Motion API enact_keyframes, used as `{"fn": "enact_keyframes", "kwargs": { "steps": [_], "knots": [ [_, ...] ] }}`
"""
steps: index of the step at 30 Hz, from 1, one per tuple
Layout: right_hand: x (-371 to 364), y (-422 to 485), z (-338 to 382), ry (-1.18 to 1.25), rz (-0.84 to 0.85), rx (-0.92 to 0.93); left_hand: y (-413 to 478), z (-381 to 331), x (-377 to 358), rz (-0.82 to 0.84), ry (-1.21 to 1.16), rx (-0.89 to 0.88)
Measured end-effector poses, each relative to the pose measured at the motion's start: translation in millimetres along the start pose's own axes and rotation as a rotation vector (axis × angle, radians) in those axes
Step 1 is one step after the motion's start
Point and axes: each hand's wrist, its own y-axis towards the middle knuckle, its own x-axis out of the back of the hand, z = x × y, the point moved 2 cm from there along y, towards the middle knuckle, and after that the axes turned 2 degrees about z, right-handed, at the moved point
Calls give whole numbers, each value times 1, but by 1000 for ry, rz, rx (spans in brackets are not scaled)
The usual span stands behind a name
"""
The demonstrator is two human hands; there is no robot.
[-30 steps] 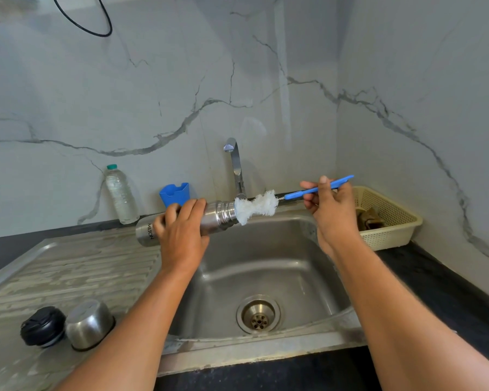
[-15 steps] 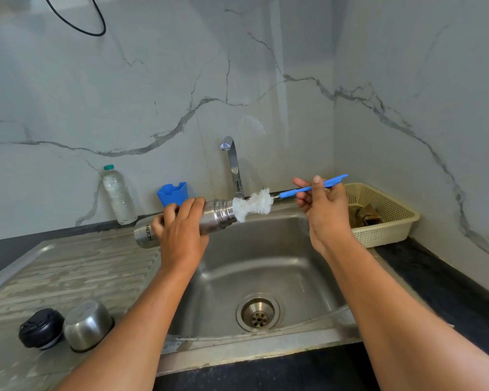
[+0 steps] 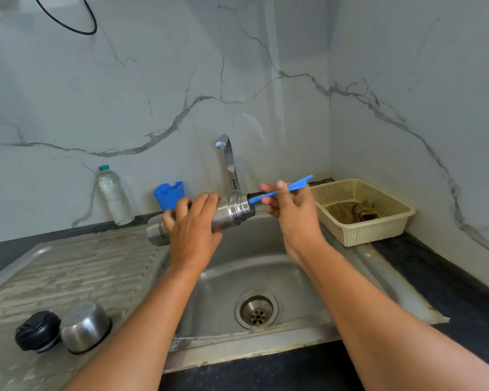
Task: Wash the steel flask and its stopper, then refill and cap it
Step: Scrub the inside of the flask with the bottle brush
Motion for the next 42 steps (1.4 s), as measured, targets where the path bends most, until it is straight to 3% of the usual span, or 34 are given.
{"fn": "enact_keyframes", "kwargs": {
  "steps": [4, 10, 13, 15, 20, 22, 28, 33, 37, 39, 42],
  "knots": [
    [-3, -6, 5, -149, 76, -41, 0, 2, 0, 1, -15, 8],
    [11, 3, 3, -230, 114, -268, -2, 17, -2, 27, 10, 21],
    [20, 6, 4, -394, 181, -227, -2, 20, 1, -6, 32, 4],
    [23, 9, 6, -578, 228, -154, -2, 21, 3, -13, 57, -9],
    [14, 1, -1, -1426, 479, 37, -1, 17, 7, -8, 100, -92],
    [2, -7, -9, -1558, 561, 69, -1, 11, 11, -21, 110, -130],
    [-8, -11, -16, -1364, 574, 1, 0, 9, 14, -65, 90, -124],
    [-10, -15, -9, -1240, 475, 1, 0, 10, 11, -81, 44, -111],
    [-7, -12, -9, -1051, 424, -106, 1, 8, 11, -62, 8, -123],
    [-5, -12, -8, -949, 391, -158, 1, 6, 15, -70, -62, -62],
    [-2, -12, -8, -871, 338, -209, 0, 3, 21, -135, -212, 164]
  ]
}}
